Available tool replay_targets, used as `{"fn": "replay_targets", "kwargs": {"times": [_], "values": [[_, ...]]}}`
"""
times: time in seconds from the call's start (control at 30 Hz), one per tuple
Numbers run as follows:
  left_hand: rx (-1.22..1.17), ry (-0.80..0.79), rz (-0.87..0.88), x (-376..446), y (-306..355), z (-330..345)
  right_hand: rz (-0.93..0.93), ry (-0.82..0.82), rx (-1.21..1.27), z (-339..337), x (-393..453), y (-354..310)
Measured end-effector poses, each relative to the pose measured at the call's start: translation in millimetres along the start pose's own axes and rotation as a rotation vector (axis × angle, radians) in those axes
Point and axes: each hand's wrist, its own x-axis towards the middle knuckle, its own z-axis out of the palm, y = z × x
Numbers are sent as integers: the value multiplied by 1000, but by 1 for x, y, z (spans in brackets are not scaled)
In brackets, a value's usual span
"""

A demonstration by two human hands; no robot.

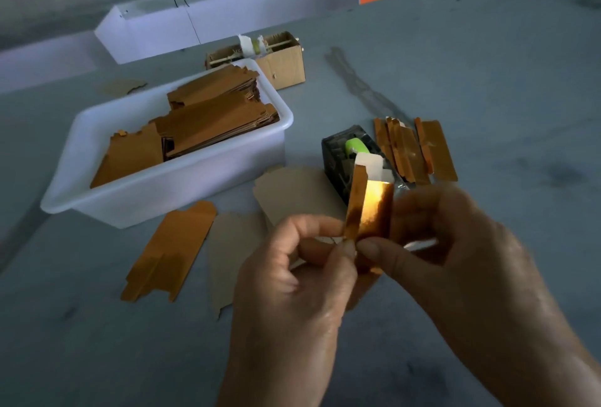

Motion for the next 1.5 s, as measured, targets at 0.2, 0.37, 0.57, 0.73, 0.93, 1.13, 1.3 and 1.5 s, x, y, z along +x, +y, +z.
{"fn": "replay_targets", "kwargs": {"times": [0.2,0.37,0.57,0.73,0.93,1.13,1.3,1.5], "values": [[-1,-119,-169,8,13,-14,9,-230,312,-3,5,-1],[438,-73,-2,22,8,-28,-70,-96,397,-32,39,8],[1111,111,-41,54,-30,-29,28,225,190,-50,131,58],[869,104,-189,69,-48,-34,113,150,-147,-20,167,79],[433,154,-351,77,-52,-48,44,340,-396,-14,157,77],[279,187,-408,77,-47,-61,-175,520,-99,-22,95,53],[341,149,-392,70,-38,-72,-232,462,-24,-11,49,38],[207,-33,-257,48,-5,-85,-228,207,36,15,6,22]]}}
